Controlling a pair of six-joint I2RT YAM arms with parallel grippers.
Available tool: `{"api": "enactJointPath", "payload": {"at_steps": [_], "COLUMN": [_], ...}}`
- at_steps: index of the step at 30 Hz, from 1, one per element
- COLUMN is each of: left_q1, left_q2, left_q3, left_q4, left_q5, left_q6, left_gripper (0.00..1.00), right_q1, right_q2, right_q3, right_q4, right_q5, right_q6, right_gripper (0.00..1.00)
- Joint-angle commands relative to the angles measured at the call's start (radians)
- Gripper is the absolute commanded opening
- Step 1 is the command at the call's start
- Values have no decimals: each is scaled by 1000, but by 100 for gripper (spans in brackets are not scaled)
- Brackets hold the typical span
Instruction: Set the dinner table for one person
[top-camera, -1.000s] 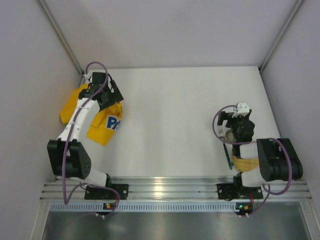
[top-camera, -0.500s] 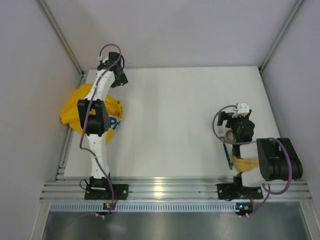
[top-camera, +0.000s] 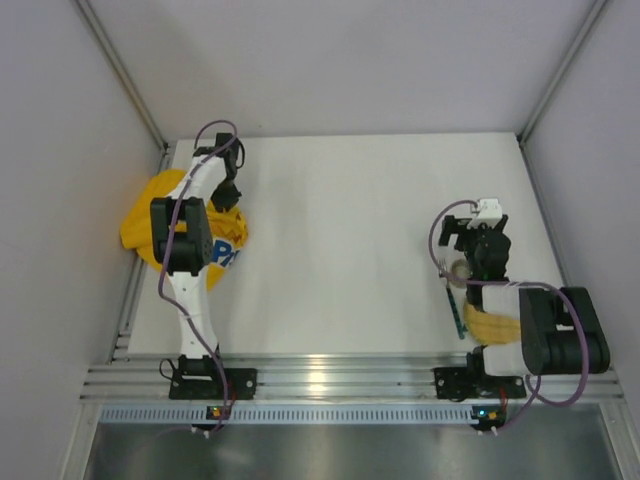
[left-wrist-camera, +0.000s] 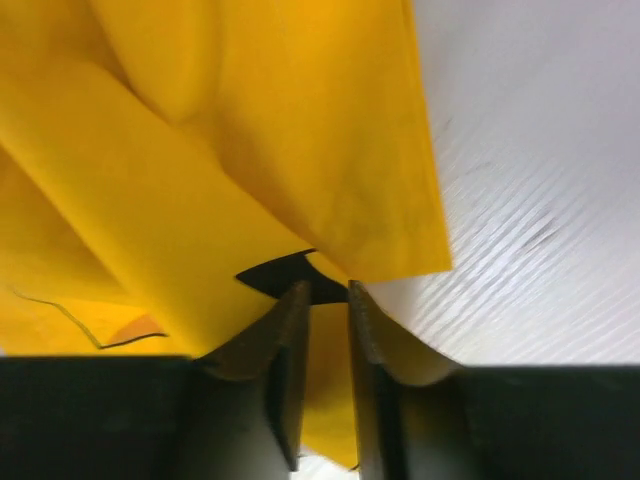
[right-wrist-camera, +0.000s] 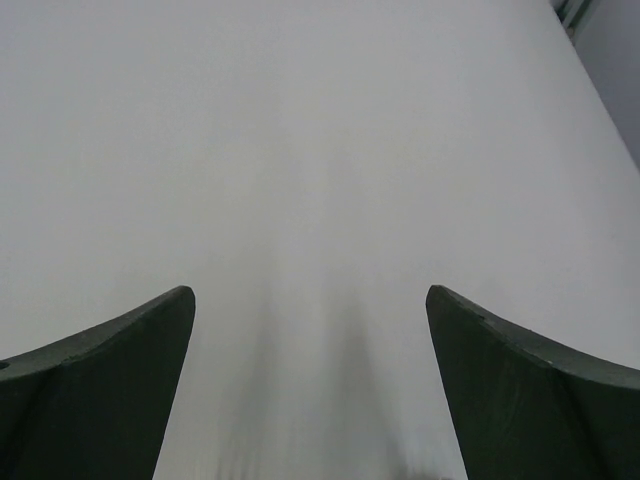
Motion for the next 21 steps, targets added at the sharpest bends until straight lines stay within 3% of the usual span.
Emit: {"api": "enactJointPath", "payload": {"at_steps": [1, 3, 4, 8, 13, 17, 18, 21], "left_q1": [9, 9, 8, -9, -46, -133, -158, -230], "left_q2": [-118, -152, -158, -212, -373, -540, -569, -689], "left_q3": [-107, -163, -174, -262, -487, -720, -759, -849], "left_q4": [69, 102, 103, 149, 252, 303, 318, 347], "left_q5": [46, 96, 110, 179, 213, 264, 265, 215], "left_q6": [33, 43, 44, 56, 73, 60, 55, 31], "left_gripper": [23, 1, 0, 0, 0, 0, 0, 0], "right_q1": [3, 3, 6, 89, 235, 283, 283, 270], "right_q2": [-134, -176, -187, -216, -277, -345, -371, -421], "right_q3": [212, 304, 397, 609, 752, 779, 768, 681], "right_q4": [-300, -497, -557, -853, -1018, -1119, -1121, -1181], "right_q5": [48, 19, -17, -51, -44, -64, -70, 143], "right_q6": [13, 59, 63, 61, 30, 70, 158, 504], "right_gripper": [100, 100, 100, 100, 100, 100, 100, 100]}}
